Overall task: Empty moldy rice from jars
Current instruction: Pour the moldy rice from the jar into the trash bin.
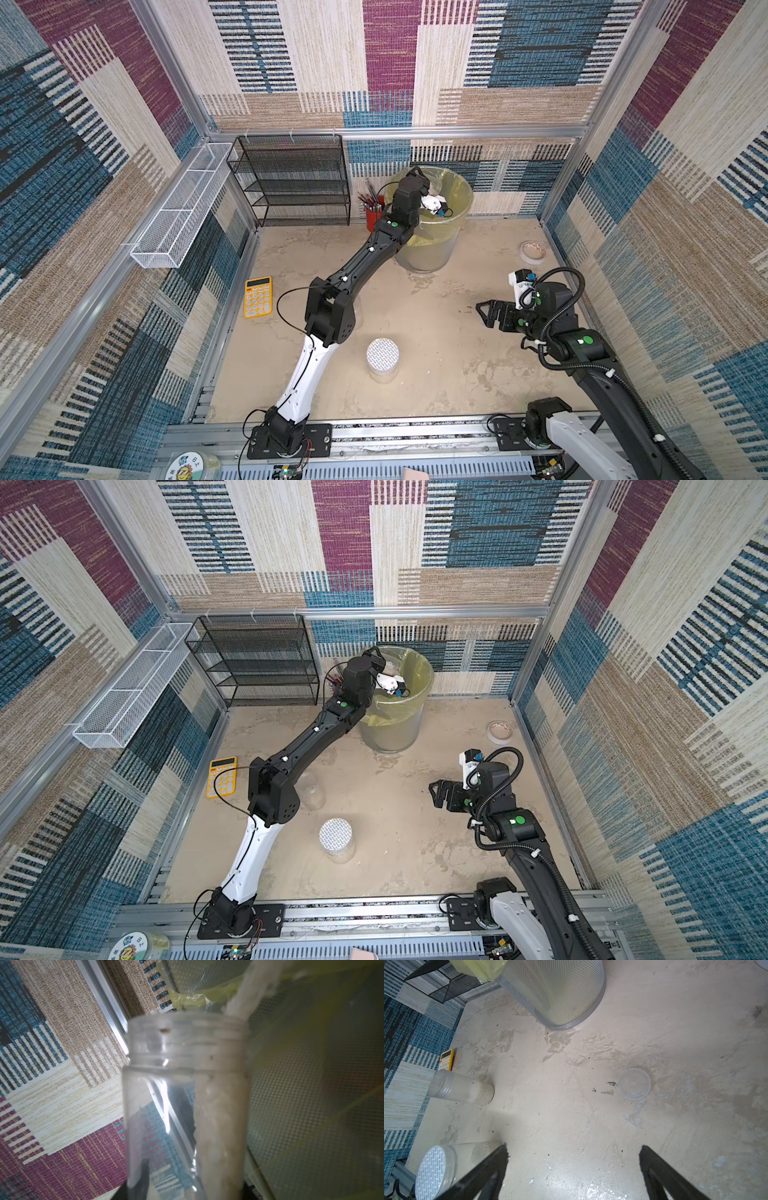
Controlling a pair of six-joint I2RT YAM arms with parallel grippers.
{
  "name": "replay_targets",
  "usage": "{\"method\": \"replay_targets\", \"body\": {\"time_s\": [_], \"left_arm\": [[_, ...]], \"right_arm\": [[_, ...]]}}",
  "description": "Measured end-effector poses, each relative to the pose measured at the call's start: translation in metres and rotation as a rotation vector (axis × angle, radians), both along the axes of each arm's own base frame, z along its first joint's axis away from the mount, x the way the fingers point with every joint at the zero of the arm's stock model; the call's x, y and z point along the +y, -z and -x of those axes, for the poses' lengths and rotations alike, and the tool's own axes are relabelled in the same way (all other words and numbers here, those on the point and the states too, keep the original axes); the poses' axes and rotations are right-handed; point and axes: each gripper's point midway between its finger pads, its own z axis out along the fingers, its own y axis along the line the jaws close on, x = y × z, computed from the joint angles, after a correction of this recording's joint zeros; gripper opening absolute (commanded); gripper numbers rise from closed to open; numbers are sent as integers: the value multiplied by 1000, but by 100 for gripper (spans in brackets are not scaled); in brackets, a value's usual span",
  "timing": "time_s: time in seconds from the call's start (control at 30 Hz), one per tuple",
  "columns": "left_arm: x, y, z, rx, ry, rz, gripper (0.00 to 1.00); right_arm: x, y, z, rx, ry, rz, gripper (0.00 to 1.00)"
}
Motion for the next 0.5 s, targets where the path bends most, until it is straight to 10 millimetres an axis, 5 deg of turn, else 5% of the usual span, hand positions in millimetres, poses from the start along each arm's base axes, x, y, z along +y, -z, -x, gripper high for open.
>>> {"method": "replay_targets", "body": {"time_s": [0.5], "left_arm": [[16, -2, 19, 29, 38, -64, 0]], "right_arm": [[1, -7, 2, -29, -7, -10, 99]]}}
